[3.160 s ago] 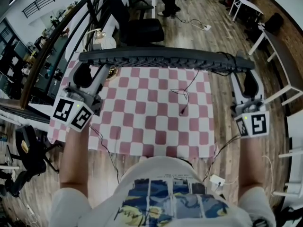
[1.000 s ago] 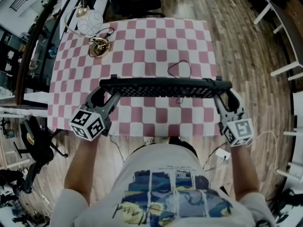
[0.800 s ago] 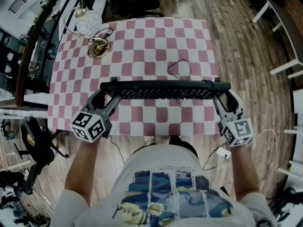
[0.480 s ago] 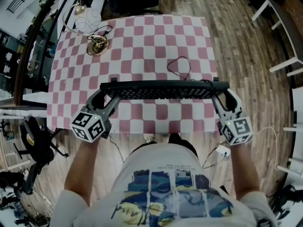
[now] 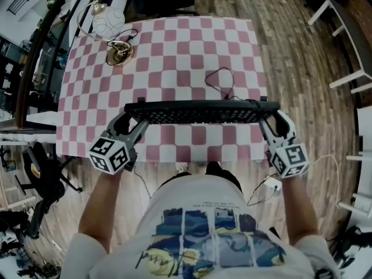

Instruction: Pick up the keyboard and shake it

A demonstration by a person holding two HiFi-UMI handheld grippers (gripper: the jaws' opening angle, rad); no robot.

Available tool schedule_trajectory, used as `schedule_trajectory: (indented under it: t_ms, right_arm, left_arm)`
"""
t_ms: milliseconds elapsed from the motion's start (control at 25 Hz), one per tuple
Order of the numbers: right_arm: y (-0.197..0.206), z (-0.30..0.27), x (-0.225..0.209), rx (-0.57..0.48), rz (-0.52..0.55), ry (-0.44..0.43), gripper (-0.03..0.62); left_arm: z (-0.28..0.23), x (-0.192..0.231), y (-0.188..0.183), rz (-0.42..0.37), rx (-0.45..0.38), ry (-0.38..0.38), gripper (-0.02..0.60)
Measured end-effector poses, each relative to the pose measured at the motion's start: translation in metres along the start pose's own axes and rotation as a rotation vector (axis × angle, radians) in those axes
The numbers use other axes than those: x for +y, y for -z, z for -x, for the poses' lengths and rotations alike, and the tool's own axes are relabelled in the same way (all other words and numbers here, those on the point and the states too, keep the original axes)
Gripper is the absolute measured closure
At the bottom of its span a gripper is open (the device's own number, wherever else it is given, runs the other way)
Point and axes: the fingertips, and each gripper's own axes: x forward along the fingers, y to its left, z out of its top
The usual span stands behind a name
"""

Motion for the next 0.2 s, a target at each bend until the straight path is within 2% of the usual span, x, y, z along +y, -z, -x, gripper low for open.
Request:
schedule_trajectory:
  t_ms: [200]
  right_arm:
    - [0.0085, -0.0008, -0.0004, 0.016, -0.004, -0.001, 0.408]
  left_arm:
    - [-0.0039, 0.0010, 0.0104, 0.008, 0.017, 0.006, 0.345]
